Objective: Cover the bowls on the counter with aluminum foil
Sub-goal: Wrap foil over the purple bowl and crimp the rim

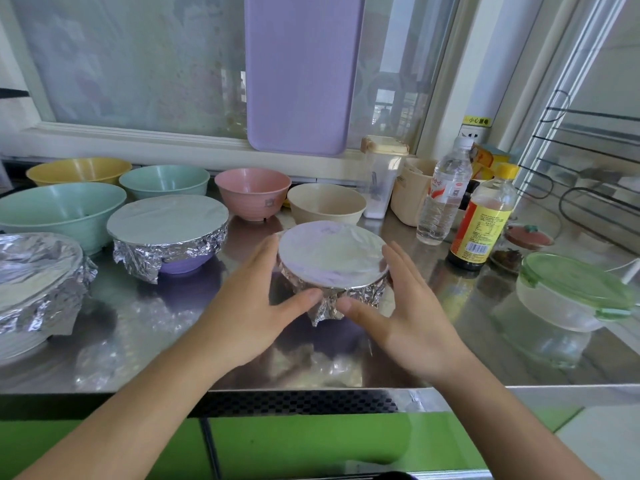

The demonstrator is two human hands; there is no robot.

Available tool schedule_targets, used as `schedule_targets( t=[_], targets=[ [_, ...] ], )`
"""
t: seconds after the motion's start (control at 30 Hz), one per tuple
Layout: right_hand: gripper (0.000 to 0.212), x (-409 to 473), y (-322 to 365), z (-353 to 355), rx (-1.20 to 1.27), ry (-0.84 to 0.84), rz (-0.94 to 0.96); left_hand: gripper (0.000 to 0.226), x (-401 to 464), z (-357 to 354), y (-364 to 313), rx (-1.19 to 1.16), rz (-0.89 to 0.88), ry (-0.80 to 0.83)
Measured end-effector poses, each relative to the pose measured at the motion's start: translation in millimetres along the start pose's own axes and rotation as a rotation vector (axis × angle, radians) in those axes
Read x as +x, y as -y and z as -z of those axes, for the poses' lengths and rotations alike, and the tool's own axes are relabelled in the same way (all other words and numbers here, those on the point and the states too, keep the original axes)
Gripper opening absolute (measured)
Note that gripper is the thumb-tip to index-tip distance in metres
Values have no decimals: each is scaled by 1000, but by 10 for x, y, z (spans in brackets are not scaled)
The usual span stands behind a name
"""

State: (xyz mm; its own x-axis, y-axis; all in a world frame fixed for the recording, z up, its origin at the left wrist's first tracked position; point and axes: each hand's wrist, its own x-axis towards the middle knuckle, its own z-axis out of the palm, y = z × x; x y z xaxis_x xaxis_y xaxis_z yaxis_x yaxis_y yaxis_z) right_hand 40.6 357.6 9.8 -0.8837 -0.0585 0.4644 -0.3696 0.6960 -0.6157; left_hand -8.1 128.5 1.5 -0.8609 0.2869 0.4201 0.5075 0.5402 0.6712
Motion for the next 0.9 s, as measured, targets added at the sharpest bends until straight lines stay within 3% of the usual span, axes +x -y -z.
schedule_targets(
  t=[0.17,0.37,0.53,0.9],
  targets=[
    [67,47,-74,-75,-27,-67,-44,75,12,-38,-55,51,48,-28],
    [71,24,-56,-44,-49,-89,-28,107,-76,-55,-70,176,75,-73],
    [84,66,-76,-47,-28,-46,-65,97,-57,-81,-105,229,103,-86],
    [91,138,-148,-150,-97,-82,-116,108,-15,-155,-107,314,125,-140]
  ],
)
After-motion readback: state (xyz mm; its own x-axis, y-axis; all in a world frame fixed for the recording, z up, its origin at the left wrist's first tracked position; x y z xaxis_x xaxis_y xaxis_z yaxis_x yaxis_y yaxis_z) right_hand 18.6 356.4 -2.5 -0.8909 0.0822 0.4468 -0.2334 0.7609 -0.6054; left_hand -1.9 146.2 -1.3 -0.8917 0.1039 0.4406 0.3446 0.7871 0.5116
